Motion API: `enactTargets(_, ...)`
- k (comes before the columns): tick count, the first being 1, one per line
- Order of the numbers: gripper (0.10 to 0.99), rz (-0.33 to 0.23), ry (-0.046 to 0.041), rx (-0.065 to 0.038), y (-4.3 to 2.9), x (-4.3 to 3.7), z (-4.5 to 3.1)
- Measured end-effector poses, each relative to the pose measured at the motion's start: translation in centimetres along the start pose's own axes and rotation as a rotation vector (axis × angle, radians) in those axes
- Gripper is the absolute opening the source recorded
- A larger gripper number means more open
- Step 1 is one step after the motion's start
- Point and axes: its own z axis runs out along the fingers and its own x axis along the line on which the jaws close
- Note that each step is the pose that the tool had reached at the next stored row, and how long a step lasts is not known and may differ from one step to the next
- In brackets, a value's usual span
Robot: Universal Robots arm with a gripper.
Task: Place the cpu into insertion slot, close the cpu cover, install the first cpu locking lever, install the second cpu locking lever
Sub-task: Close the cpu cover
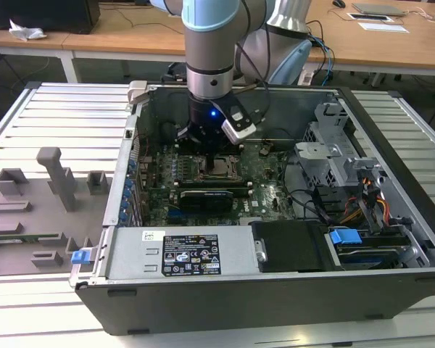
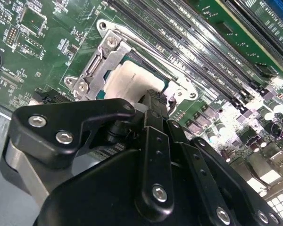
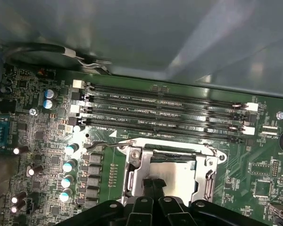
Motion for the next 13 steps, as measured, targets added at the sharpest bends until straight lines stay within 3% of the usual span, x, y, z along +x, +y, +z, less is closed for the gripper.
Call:
enactTargets(3,0.106,-0.002,-0.0007,-0.004,0.09,0.11,0.13)
enactTargets(13,0.106,-0.003,0.0,-0.004,0.51,0.51,0.45)
